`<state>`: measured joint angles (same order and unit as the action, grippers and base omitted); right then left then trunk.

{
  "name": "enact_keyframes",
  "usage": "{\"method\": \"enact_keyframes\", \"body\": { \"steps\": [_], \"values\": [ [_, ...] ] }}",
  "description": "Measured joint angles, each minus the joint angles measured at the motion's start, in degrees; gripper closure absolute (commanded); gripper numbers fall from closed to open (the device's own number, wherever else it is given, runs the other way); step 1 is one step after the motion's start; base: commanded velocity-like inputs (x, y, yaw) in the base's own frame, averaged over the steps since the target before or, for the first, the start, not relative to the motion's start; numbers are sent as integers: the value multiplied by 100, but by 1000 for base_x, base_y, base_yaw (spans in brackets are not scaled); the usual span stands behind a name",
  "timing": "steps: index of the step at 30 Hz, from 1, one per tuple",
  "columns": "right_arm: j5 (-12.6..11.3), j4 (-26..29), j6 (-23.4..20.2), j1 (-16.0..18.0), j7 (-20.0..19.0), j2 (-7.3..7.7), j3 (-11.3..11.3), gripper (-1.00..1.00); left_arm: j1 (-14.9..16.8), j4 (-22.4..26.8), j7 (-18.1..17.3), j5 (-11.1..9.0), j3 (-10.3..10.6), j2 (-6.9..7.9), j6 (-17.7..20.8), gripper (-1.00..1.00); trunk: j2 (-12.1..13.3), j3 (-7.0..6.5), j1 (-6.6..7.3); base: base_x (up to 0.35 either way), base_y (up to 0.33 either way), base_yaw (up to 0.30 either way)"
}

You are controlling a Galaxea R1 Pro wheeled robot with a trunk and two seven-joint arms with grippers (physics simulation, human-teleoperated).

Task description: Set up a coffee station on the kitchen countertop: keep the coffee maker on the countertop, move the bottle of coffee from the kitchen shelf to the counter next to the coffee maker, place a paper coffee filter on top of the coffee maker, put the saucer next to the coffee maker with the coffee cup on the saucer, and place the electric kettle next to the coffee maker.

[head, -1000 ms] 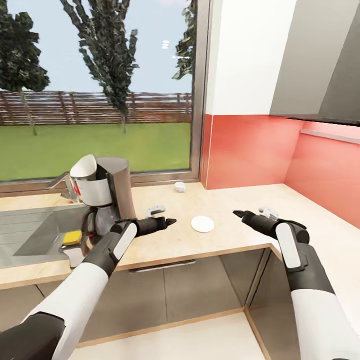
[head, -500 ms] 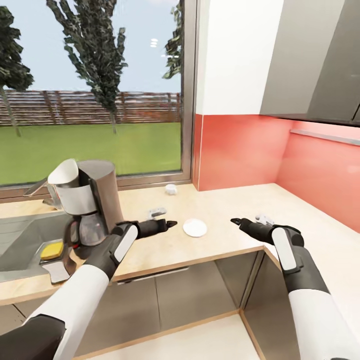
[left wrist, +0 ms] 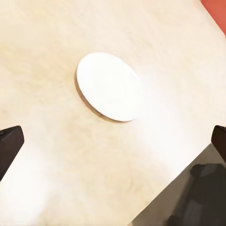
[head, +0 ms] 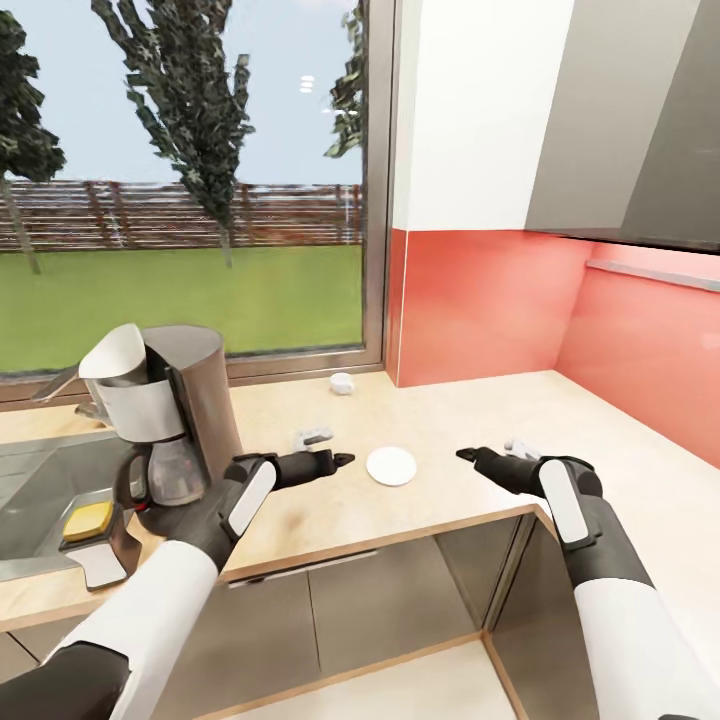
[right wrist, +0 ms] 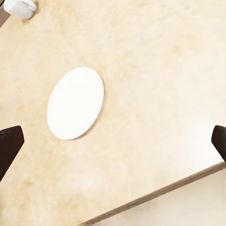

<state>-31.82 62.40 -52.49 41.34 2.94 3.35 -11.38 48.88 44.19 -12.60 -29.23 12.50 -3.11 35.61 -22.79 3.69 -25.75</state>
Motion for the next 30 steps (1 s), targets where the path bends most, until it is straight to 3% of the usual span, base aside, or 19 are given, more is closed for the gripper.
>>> {"method": "enact_keyframes", "body": {
  "steps": [20, 30],
  "values": [
    [2, -31, -18, 0, 0, -10, -8, -100, -214, -9, 9, -10, -3, -20, 10, -100, 0, 39, 0, 96, 0, 54],
    [7, -40, -18, 0, 0, -10, -2, -100, -261, -8, 9, -11, 0, -31, 10, -100, 0, 86, 2, 250, 0, 105]
  ]
}}
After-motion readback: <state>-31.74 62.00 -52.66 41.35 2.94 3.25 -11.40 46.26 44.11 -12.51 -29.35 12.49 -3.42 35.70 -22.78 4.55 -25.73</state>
